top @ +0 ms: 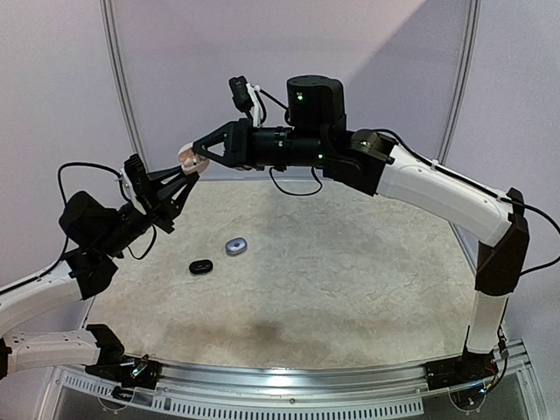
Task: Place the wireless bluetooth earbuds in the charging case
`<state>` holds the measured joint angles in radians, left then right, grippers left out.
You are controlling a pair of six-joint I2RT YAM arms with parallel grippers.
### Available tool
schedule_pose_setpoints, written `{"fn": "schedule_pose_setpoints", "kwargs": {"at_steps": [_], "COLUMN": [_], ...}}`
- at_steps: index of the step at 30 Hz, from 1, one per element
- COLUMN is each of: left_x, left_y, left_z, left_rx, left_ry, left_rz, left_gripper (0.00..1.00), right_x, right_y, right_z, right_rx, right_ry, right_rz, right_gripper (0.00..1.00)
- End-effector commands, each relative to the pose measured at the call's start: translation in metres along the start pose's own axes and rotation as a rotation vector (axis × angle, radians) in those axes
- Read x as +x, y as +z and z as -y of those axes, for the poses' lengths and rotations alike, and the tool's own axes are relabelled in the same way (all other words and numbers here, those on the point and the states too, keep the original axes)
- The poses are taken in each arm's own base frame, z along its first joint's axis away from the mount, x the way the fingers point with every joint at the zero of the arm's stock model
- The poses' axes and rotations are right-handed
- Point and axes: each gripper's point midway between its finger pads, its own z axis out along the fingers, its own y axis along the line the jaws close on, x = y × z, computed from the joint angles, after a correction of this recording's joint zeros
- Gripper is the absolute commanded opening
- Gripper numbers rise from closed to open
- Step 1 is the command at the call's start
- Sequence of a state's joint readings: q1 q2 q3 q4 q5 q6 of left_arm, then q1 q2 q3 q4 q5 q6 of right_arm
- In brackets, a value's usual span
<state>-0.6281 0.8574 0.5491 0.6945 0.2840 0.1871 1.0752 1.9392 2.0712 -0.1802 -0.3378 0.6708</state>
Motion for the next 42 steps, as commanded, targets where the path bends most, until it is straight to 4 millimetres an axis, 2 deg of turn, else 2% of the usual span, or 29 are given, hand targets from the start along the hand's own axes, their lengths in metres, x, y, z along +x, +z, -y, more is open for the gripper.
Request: {"fn": "schedule_pose_setpoints", "kwargs": {"at_steps": [1, 7, 13, 19, 24, 31, 37, 42], "left_x": [-0.02, -0.023, -0.024, -0.022, -0.017, 0.006, 0.025, 0.041], "left_y": [-0.001, 0.0, -0.001, -0.001, -0.001, -0.001, -0.004, -0.007], "left_z": [0.0, 0.001, -0.001, 0.005, 0.009, 0.008, 0.009, 0.005], "left_rx": [0.007, 0.011, 0.003, 0.032, 0.055, 0.028, 0.009, -0.044], "left_ry": [0.008, 0.004, -0.011, -0.04, -0.132, -0.336, -0.413, -0.471], "left_rz": [0.06, 0.071, 0.07, 0.06, 0.035, -0.081, -0.174, -0.238], "left_gripper": [0.0, 0.0, 0.0, 0.0, 0.0, 0.0, 0.0, 0.0], "right_x": [0.003, 0.01, 0.016, 0.013, 0.012, 0.001, -0.013, -0.015], "right_y": [-0.01, -0.008, -0.008, -0.013, -0.015, -0.023, -0.036, -0.048], "right_z": [0.005, 0.011, 0.024, 0.038, 0.043, 0.039, 0.03, 0.035], "right_rx": [0.053, 0.063, 0.116, 0.207, 0.241, 0.272, 0.29, 0.363], "right_ry": [-0.012, -0.015, -0.016, -0.019, -0.019, -0.036, -0.062, -0.078], "right_rz": [-0.008, -0.024, -0.039, -0.02, -0.013, -0.003, 0.031, 0.029], "right_gripper": [0.0, 0.0, 0.2, 0.21, 0.21, 0.27, 0.36, 0.36]}}
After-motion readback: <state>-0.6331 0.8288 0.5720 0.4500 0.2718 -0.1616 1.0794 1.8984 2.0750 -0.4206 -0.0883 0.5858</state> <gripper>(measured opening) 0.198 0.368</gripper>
